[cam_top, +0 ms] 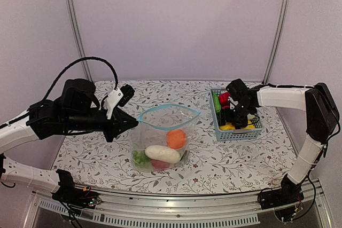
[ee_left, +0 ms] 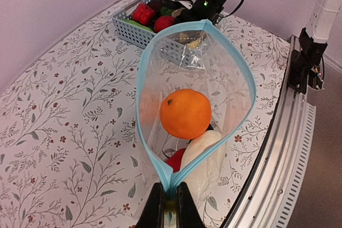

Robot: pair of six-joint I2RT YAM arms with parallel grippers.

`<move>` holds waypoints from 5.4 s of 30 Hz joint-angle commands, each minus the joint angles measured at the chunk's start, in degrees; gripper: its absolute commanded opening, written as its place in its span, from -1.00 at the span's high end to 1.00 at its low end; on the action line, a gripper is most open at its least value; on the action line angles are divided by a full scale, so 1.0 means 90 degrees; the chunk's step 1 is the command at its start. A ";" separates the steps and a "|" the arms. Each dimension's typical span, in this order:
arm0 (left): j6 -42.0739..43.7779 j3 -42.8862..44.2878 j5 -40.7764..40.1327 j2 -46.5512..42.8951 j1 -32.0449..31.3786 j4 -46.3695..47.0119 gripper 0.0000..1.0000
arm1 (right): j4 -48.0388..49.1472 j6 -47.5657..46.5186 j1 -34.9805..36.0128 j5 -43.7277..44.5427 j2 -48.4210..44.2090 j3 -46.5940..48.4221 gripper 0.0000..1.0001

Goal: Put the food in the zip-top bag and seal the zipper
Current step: Pick up the fake fruit from the bin, then place the fake fruit in the zipper food storage bag.

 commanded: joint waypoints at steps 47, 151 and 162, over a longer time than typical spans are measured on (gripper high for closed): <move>-0.0043 -0.0040 -0.0049 -0.0001 0.0053 0.0117 1.00 | -0.0578 -0.0138 0.2921 -0.0357 -0.3182 0.1505 -0.21; -0.0019 -0.0059 -0.0372 -0.0053 0.0062 0.0074 1.00 | -0.1995 -0.0319 0.4293 0.2322 -0.2241 0.2966 -0.97; -0.0022 -0.0069 -0.0432 -0.0019 0.0063 0.0049 1.00 | -0.2239 -0.0320 0.2232 0.1832 -0.2897 0.1656 -0.98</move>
